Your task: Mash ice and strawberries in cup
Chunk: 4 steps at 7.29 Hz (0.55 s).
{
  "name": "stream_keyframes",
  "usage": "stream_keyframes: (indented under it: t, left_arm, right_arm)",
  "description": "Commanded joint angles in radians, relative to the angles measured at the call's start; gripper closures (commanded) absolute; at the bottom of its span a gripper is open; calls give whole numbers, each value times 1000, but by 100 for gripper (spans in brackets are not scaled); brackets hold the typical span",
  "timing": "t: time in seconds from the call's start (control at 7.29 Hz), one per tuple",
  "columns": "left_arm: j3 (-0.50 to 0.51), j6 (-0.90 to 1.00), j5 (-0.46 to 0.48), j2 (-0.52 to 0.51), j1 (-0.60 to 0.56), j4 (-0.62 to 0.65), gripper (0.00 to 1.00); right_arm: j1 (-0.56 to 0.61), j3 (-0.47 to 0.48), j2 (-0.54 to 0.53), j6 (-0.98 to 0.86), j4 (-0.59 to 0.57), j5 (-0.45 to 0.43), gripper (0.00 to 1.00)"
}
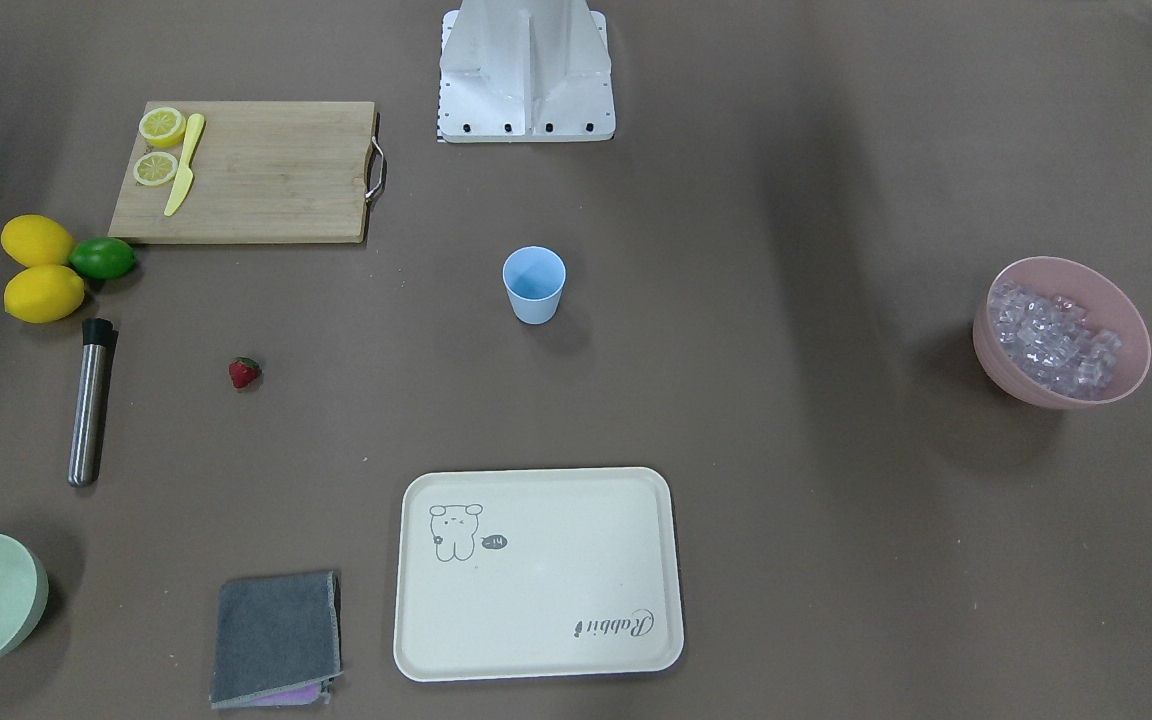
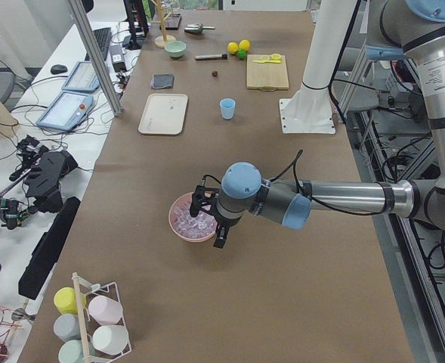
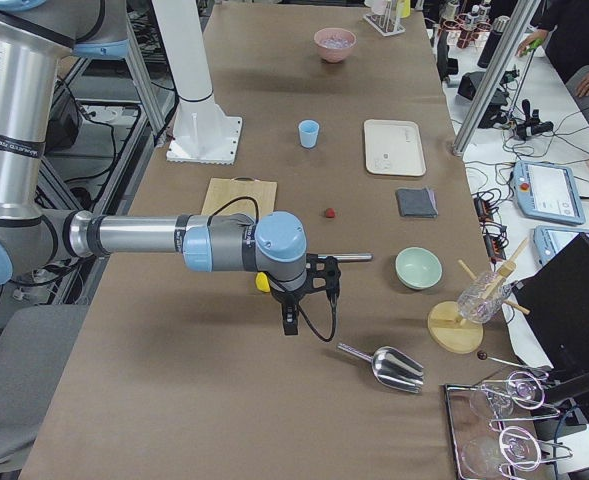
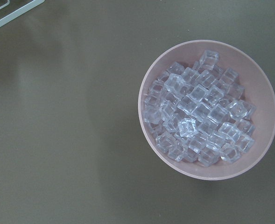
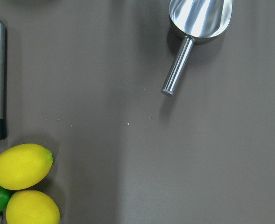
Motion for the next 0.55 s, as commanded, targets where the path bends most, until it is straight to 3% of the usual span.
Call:
stream_keyframes:
  t: [0.0, 0.41]
  left_arm:
    - [3, 5, 7, -3, -7, -2, 3]
    - [-3, 2, 8, -24, -5, -16, 2]
  right_arm:
    - [1, -14, 2, -1, 2, -14, 0]
    - [1, -11, 19, 6, 0, -6, 0]
